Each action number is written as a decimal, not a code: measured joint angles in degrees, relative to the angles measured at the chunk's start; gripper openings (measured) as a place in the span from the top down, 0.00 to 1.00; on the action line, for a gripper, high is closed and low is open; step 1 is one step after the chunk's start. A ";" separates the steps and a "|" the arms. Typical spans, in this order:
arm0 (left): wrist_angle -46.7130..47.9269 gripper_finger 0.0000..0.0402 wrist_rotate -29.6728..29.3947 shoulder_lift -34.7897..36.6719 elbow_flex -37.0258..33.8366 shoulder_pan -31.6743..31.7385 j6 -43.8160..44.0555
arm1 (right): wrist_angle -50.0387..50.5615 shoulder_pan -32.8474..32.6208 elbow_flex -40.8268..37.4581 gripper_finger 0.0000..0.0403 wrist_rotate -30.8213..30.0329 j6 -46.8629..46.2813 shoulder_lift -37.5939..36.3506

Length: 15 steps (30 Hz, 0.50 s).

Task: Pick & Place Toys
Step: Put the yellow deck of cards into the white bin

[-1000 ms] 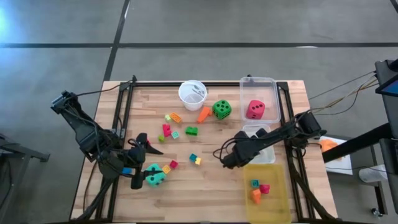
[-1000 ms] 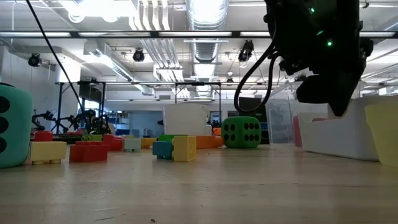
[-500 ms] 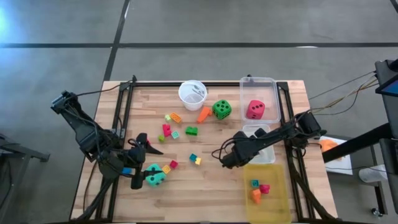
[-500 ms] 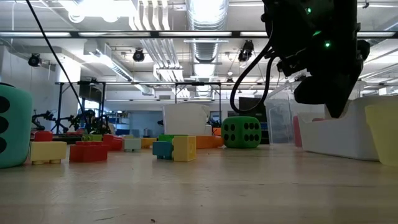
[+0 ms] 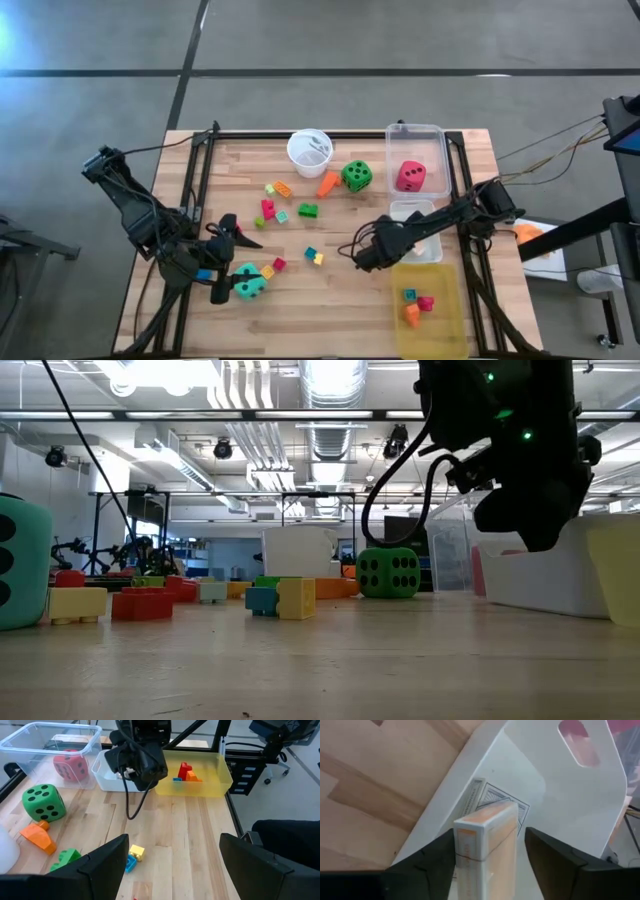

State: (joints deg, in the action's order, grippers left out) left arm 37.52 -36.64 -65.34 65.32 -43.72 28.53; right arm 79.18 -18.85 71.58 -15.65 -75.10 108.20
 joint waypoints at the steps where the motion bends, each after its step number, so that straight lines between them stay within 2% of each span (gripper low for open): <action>1: 0.00 0.22 0.00 0.00 0.00 0.00 0.01 | -0.06 0.00 -0.03 0.42 -0.10 0.18 -0.06; 15: 0.00 0.22 0.02 0.00 0.00 0.00 0.20 | 0.03 0.00 0.94 0.38 0.87 3.63 -0.09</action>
State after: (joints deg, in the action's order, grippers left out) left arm 37.51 -36.62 -65.34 65.32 -43.72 28.73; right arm 79.21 -18.85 72.52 -14.78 -71.48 108.12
